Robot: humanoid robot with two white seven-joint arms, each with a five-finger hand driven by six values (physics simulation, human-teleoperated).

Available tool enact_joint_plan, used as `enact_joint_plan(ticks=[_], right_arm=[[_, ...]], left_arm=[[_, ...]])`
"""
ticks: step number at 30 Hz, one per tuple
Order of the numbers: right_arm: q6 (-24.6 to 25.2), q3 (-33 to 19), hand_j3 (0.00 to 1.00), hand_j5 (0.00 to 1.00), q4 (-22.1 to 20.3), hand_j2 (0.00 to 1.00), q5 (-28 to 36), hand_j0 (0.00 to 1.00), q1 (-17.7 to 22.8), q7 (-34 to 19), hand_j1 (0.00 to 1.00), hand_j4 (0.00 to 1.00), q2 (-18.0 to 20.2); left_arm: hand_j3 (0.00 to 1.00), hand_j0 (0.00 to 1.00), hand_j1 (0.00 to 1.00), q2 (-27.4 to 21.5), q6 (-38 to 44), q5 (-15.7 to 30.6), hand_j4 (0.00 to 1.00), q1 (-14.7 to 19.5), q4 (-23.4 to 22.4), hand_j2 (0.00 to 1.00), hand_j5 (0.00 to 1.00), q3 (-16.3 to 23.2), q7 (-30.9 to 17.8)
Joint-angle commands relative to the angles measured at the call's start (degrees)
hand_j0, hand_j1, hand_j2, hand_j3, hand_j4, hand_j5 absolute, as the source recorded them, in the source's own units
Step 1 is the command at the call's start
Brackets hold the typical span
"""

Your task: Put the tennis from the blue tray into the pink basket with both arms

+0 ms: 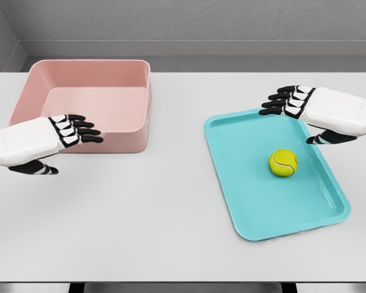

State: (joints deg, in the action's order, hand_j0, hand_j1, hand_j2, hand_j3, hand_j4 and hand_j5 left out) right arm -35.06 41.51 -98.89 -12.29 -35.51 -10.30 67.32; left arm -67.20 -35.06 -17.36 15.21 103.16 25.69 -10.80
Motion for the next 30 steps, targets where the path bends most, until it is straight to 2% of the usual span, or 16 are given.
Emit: enact_joint_plan(ticks=[1, 3, 6, 10, 12, 14, 17, 21, 22, 26, 30], right_arm=[[0.1, 0.1, 1.0, 1.0, 0.2, 1.0, 0.3, 1.0, 0.0, 0.0, 1.0, 1.0, 0.0], [0.1, 0.0, 1.0, 1.0, 1.5, 1.0, 0.3, 1.0, -0.3, 0.2, 1.0, 1.0, -0.3], [0.1, 0.3, 1.0, 1.0, 1.6, 1.0, -4.4, 1.0, -0.1, -1.3, 1.0, 1.0, 1.1], [0.1, 0.2, 1.0, 1.0, 1.5, 1.0, -1.1, 1.0, -0.6, -17.9, 1.0, 1.0, 0.0], [0.1, 0.2, 1.0, 1.0, 1.5, 1.0, 0.9, 1.0, -0.7, -24.1, 1.0, 1.0, -0.1], [0.1, 0.5, 1.0, 1.0, 1.4, 1.0, 3.1, 1.0, -2.4, -24.7, 1.0, 1.0, 0.0], [0.1, 0.9, 0.99, 0.99, 1.1, 0.99, 3.2, 0.99, -3.1, -24.7, 0.99, 0.99, -0.3], [0.1, 1.6, 0.99, 0.99, 1.4, 0.99, 2.9, 0.99, -4.1, -24.7, 0.99, 0.99, -5.6], [0.1, 1.8, 0.99, 0.99, 1.9, 0.99, 2.7, 0.99, -4.1, -24.7, 0.99, 0.99, -5.8], [0.1, 2.4, 0.99, 0.99, 6.3, 0.99, 0.8, 0.99, -4.6, -24.7, 0.99, 0.99, -9.7], [0.1, 4.2, 0.99, 0.99, 9.6, 0.99, -0.1, 0.99, -4.6, -24.7, 0.99, 0.99, -10.5]], left_arm=[[1.0, 1.0, 1.0, -1.4, 0.1, 0.3, 1.0, 0.0, 0.0, 1.0, 1.0, -0.1, -1.1], [1.0, 1.0, 1.0, -1.6, 0.1, 0.6, 1.0, 0.2, 0.0, 1.0, 1.0, -0.7, -1.1], [1.0, 1.0, 1.0, -1.8, 0.1, 0.7, 1.0, 0.1, 0.0, 1.0, 1.0, -1.4, -1.1], [1.0, 1.0, 1.0, -2.5, 0.1, 0.7, 1.0, 0.0, 0.0, 1.0, 1.0, -1.3, -1.1], [1.0, 1.0, 1.0, -3.5, 0.1, 0.7, 1.0, 0.0, 0.0, 1.0, 1.0, -1.3, -1.1], [1.0, 1.0, 1.0, -4.3, 0.1, 0.2, 1.0, -0.6, 0.0, 1.0, 1.0, -0.7, -2.1], [1.0, 1.0, 1.0, -6.2, 0.1, 0.2, 1.0, -1.7, 0.0, 1.0, 1.0, -0.8, -3.6], [1.0, 1.0, 1.0, -8.4, 0.1, 0.2, 1.0, -3.8, 0.1, 1.0, 1.0, -0.8, -3.7], [1.0, 1.0, 1.0, -9.1, 0.1, 0.2, 1.0, -4.2, 0.1, 1.0, 1.0, -0.7, -3.7], [1.0, 1.0, 1.0, -9.8, 0.1, 0.2, 1.0, -4.6, 0.0, 1.0, 1.0, -0.7, -3.7], [1.0, 1.0, 1.0, -9.9, 0.1, 0.1, 1.0, -4.7, 0.0, 1.0, 1.0, -0.8, -3.7]])
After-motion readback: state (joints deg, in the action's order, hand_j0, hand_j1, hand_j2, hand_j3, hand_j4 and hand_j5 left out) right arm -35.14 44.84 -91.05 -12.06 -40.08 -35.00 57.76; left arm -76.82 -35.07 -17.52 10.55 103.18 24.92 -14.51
